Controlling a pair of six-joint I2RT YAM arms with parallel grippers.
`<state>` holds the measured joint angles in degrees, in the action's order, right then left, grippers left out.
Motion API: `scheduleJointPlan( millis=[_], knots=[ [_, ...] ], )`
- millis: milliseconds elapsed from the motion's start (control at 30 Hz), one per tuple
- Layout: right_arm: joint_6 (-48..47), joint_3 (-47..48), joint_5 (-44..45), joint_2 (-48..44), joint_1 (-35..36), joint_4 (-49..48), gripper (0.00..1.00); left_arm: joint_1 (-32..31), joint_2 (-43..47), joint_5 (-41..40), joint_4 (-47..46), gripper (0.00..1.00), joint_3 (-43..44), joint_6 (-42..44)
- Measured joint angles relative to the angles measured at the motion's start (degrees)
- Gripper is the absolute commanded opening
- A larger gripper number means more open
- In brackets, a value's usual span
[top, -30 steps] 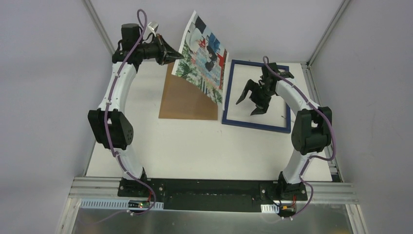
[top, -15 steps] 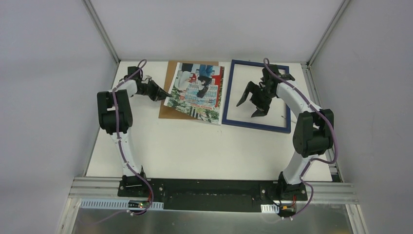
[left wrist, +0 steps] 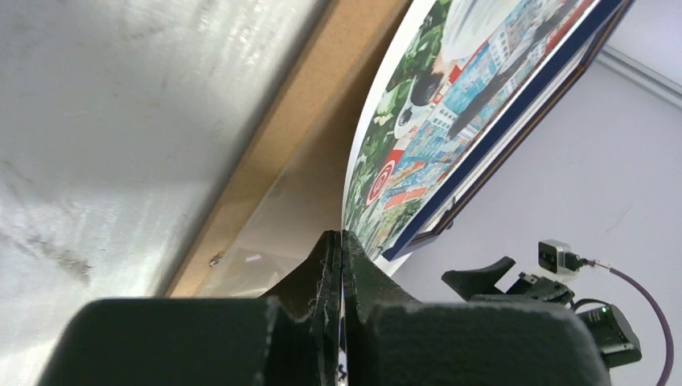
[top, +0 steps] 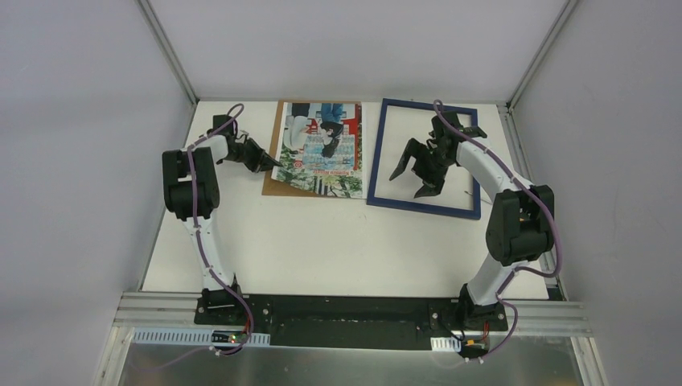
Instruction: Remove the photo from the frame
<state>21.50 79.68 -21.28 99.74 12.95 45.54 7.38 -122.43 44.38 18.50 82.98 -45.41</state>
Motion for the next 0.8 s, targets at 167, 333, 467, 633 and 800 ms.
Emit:
scheduleJointPlan(
  millis=[167,333,467,633,800],
  knots=[
    [-0.35,-0.50,0.07,-1.29,0.46,0.15,0.95,0.70,-0.26,-1.57,1.33,0.39,0.35,1.49],
    [-1.46,-0.90,1.95,-3.34,1.29,1.57,0.95,0.98,0.22,-4.55,6.67,0.62,2.60,4.74],
    [-2.73,-2.32,6.58,-6.60,2.89,4.04,0.97,0.92,5.31,-12.63,14.32,0.69,3.15,8.70],
    [-3.76,-6.27,13.84,-13.53,5.81,6.38,0.99,0.00,17.38,-24.06,22.25,0.71,2.67,12.02],
    [-3.43,-13.92,17.88,-24.57,6.82,7.45,0.99,-10.19,33.79,-33.35,25.00,0.72,-2.16,13.16]
  ],
)
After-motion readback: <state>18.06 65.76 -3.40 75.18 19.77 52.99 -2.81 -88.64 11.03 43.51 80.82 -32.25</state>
